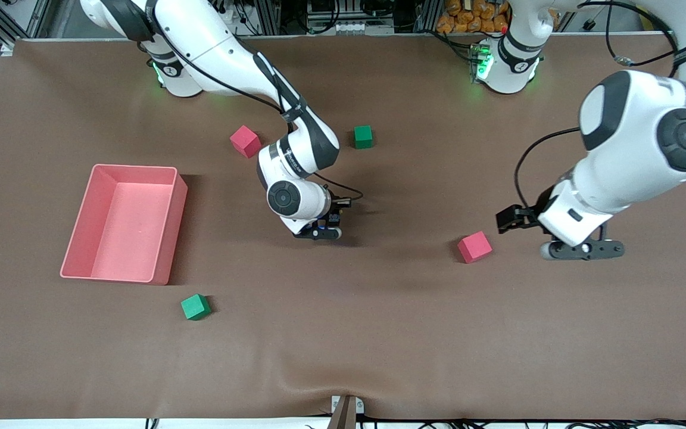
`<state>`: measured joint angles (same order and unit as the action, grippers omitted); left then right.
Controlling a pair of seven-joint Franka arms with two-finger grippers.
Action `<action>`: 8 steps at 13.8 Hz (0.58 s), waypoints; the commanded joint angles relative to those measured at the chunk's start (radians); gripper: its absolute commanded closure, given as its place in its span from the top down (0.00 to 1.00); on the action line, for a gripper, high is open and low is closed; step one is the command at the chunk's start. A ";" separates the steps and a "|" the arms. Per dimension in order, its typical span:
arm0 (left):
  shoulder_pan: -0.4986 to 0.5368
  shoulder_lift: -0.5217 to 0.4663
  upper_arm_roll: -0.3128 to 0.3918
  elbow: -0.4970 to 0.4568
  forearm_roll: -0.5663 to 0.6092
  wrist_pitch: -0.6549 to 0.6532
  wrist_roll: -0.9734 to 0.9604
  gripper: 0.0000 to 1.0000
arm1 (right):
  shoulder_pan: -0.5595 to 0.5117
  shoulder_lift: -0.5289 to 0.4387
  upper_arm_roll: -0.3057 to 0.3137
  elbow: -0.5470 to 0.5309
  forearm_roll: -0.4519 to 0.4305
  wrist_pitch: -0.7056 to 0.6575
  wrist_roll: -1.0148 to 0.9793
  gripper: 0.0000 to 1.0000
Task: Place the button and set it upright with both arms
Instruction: 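Carry the button to mid-table with the right gripper while the left gripper approaches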
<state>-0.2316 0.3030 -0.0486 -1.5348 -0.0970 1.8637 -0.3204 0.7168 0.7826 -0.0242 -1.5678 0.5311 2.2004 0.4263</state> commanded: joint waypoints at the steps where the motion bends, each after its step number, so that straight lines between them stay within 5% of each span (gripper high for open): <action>1: -0.034 0.022 0.006 -0.001 -0.003 0.032 -0.077 1.00 | 0.015 0.027 -0.010 0.025 0.029 0.030 0.011 0.18; 5: -0.115 0.050 0.007 -0.001 0.072 0.084 -0.251 1.00 | 0.020 0.027 -0.011 0.025 0.021 0.054 0.000 0.46; 8: -0.156 0.073 0.006 0.007 0.157 0.095 -0.350 1.00 | 0.020 0.026 -0.011 0.025 0.018 0.099 -0.004 0.77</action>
<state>-0.3650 0.3623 -0.0491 -1.5370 0.0134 1.9435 -0.6202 0.7240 0.7965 -0.0241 -1.5636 0.5318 2.2757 0.4261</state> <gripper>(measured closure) 0.000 0.485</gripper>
